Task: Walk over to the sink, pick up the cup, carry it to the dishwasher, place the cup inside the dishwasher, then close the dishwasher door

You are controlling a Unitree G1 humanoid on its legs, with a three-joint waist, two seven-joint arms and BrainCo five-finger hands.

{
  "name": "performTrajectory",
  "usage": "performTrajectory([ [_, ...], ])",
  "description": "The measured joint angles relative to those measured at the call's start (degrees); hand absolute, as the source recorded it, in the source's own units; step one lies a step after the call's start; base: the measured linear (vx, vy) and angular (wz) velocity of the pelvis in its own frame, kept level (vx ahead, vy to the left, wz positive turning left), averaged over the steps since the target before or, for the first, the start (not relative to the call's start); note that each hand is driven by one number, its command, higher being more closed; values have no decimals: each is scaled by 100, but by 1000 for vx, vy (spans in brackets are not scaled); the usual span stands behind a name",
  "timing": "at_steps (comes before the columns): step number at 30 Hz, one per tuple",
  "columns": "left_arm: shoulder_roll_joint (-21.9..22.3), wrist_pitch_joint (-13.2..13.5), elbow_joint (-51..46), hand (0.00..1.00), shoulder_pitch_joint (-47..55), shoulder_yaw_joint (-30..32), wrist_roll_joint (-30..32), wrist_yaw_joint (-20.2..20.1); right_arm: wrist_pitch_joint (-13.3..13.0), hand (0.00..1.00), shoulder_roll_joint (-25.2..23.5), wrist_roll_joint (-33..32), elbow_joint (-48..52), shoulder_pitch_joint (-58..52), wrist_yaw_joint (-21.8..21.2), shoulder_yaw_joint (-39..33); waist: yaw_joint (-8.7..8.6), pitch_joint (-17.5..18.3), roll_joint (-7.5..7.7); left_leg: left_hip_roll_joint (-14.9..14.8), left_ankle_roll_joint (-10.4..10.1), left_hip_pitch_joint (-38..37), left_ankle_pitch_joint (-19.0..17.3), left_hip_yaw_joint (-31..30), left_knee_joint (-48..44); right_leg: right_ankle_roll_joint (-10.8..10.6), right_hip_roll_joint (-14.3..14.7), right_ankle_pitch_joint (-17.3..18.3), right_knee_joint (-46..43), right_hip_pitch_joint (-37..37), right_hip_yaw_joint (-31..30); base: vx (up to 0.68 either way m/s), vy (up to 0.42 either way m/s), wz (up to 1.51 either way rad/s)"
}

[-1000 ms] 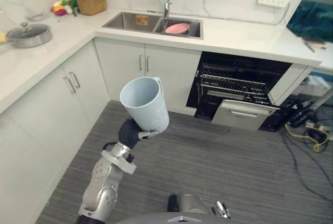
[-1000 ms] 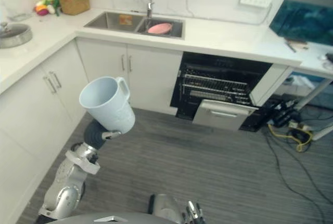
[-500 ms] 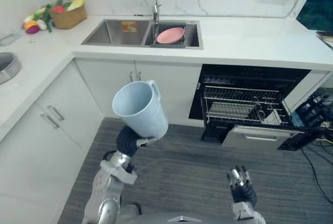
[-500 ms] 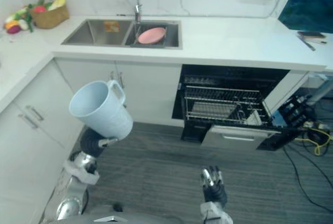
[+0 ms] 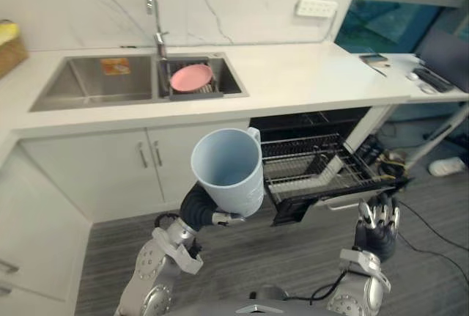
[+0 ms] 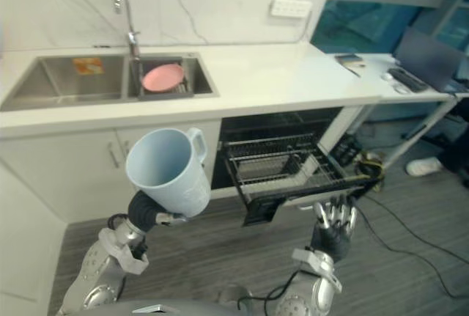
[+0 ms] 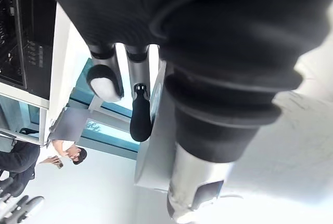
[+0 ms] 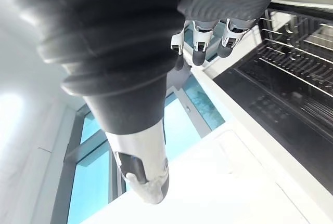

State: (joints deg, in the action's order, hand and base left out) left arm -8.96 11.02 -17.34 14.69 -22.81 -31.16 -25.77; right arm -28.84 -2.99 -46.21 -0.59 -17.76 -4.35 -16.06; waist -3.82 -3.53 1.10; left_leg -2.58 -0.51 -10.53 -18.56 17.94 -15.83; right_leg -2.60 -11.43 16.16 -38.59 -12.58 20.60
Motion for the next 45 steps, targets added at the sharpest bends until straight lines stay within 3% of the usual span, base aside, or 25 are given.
performTrajectory([
  [1, -12, -1, 55, 100, 41, 96, 1, 5, -100, 0, -2, 67, 209, 1, 117, 33, 39, -29, -42, -57, -235, -279, -122, 129, -67, 607, 183, -620, 880, 47, 898, 521, -35, -93],
  [2, 9, 24, 103, 100, 92, 185, 6, 8, -132, 0, 24, 86, 341, -9, 164, 92, 79, -32, 27, -34, -341, -356, -222, 156, -362, 985, 276, -1076, 1425, 218, 1223, 450, -27, -108],
  [3, 43, 15, 229, 100, 93, 203, 20, 56, -131, 0, 51, 95, 366, 57, 186, 121, 71, -107, -74, -178, -346, -291, -293, 85, -684, 1099, 379, -1162, 1539, 367, 1217, 442, -20, -120],
  [4, 2, 15, 296, 100, 91, 160, 124, 169, -189, 0, 26, 117, 441, 268, 186, 149, 105, -135, -221, -214, -279, -243, -400, 30, -657, 1041, 569, -1282, 1959, 563, 941, 247, -3, -88],
  [5, 20, 18, 291, 100, 82, 115, 145, 180, -213, 0, 23, 126, 443, 282, 184, 155, 82, -146, -233, -217, -270, -287, -350, 44, -503, 1019, 604, -1296, 1985, 581, 911, 187, -43, -95],
  [6, 24, 65, 268, 100, 21, -8, 227, 218, -241, 0, 61, 166, 492, 364, 181, 214, 59, -199, -385, -333, -229, -346, 60, 119, 203, 972, 778, -1277, 2013, 584, 827, 32, -35, -79],
  [7, 62, 98, 279, 100, -7, -126, 307, 288, -214, 0, 61, 178, 496, 432, 181, 279, 98, -187, -514, -360, -274, -527, 3, 169, 299, 754, 849, -1014, 2000, 556, 709, 59, -24, -80],
  [8, 53, 98, 289, 100, -23, -172, 347, 335, -207, 0, 35, 186, 493, 453, 181, 343, 81, -196, -514, -360, -276, -532, 2, 224, 212, 728, 846, -949, 1977, 563, 700, 74, -2, -60],
  [10, 11, 98, 293, 100, -114, -286, 450, 445, -84, 0, 46, 328, 507, 529, 64, 400, 62, -321, -315, -638, -190, 148, 146, 259, -1635, 690, 880, -912, 2216, 799, 631, 100, -53, -29],
  [11, 26, 98, 294, 100, -113, -293, 450, 459, -44, 0, 76, 341, 543, 575, 40, 401, 63, -346, -326, -800, -86, 417, 334, 225, -2267, 689, 957, -913, 2365, 903, 609, 135, -51, -44],
  [12, 71, 100, 296, 100, -101, -285, 450, 471, 55, 0, 159, 392, 704, 661, -124, 411, 101, -404, -400, -1097, -31, 947, 972, 85, -3406, 680, 1118, -925, 2697, 1193, 498, 202, 5, -73],
  [14, 116, 111, 356, 100, -75, -258, 471, 524, 113, 0, 303, 402, 841, 791, -371, 414, 255, -442, -409, -1186, -236, 1304, 736, -136, -3963, 674, 1172, -1060, 2857, 1396, 194, 225, 41, -85],
  [16, 144, 141, 473, 100, -27, -183, 585, 566, 264, 0, 499, 387, 852, 989, -550, 467, 325, -439, -463, -916, -175, 1330, 117, -398, -2774, 717, 1097, -1088, 2960, 1579, -229, 217, 70, -86],
  [17, 147, 146, 475, 100, -5, -163, 602, 577, 326, 0, 539, 388, 848, 1054, -577, 499, 334, -438, -446, -778, -181, 1323, 46, -505, -2307, 697, 1051, -1092, 2966, 1577, -370, 216, 114, -104],
  [19, 202, 149, 482, 100, 9, -140, 655, 648, 541, 0, 694, 388, 832, 1229, -683, 651, 336, -444, -424, -378, -251, 1206, 175, -1032, -693, 540, 879, -1132, 3018, 1584, -710, 210, 160, -101],
  [20, 275, 154, 488, 100, -5, -115, 667, 754, 739, 0, 807, 388, 832, 1279, -796, 766, 325, -422, -463, -253, -287, 1095, 619, -1346, 371, 315, 821, -1213, 3112, 1636, -975, 217, 195, -87],
  [21, 319, 154, 489, 100, -20, -93, 674, 826, 823, 0, 849, 388, 830, 1272, -823, 806, 313, -414, -479, -265, -346, 1060, 910, -1345, 601, 241, 820, -1223, 3167, 1664, -1071, 360, 310, -100],
  [22, 394, 157, 502, 100, -109, -58, 683, 1008, 981, 0, 939, 390, 814, 1240, -939, 841, 272, -354, -579, -340, -362, 973, 1628, -1268, 756, 64, 864, -1232, 3302, 1783, -1240, 236, 196, -60],
  [24, 328, 163, 578, 100, -288, 43, 783, 1177, 1075, 0, 914, 399, 793, 1207, -963, 883, 243, -264, -451, -182, -263, 838, 1573, -1084, 817, -80, 700, -1301, 3457, 1870, -1368, 248, 253, -45],
  [26, 224, 149, 595, 100, -696, 226, 894, 1471, 1167, 0, 893, 581, 878, 1236, -1068, 883, 226, -283, -154, 35, -141, 866, 1589, -934, 917, -224, 466, -1383, 3638, 1861, -1425, 193, 271, -17],
  [28, 183, 144, 596, 100, -875, 328, 968, 1715, 1195, 0, 876, 614, 902, 1283, -1089, 874, 243, -286, -8, 146, -74, 885, 1551, -876, 922, -314, 364, -1443, 3770, 1856, -1396, 69, 137, -7],
  [35, 231, 144, 754, 100, -1197, 424, 2234, 2823, 1500, 0, 724, 552, 1610, 1359, -1410, 944, 222, -271, 14, 362, 87, 982, 1535, -844, 1122, -465, 209, -1520, 3848, 1668, -1369, 24, 63, -1],
  [37, 252, 153, 886, 100, -1384, 435, 2983, 3561, 1637, 0, 667, 481, 1617, 1388, -1434, 1186, 178, -269, 15, 402, 139, 991, 1573, -829, 1205, -521, 185, -1599, 3937, 1656, -1372, -18, 29, -5],
  [40, 380, 151, 916, 100, -1569, 452, 3773, 4254, 1806, 0, 669, 485, 1752, 1387, -1435, 1665, 197, -268, 15, 412, 173, 1040, 1612, -735, 1302, -543, 186, -1746, 4032, 1570, -1355, -31, 25, -16],
  [45, 501, 148, 1007, 100, -1785, 429, 4518, 4924, 1908, 0, 551, 483, 1971, 1393, -1416, 2228, 201, -252, 31, 457, 216, 1012, 1778, -684, 1595, -537, 174, -1894, 4076, 1468, -1195, -60, 17, -6],
])
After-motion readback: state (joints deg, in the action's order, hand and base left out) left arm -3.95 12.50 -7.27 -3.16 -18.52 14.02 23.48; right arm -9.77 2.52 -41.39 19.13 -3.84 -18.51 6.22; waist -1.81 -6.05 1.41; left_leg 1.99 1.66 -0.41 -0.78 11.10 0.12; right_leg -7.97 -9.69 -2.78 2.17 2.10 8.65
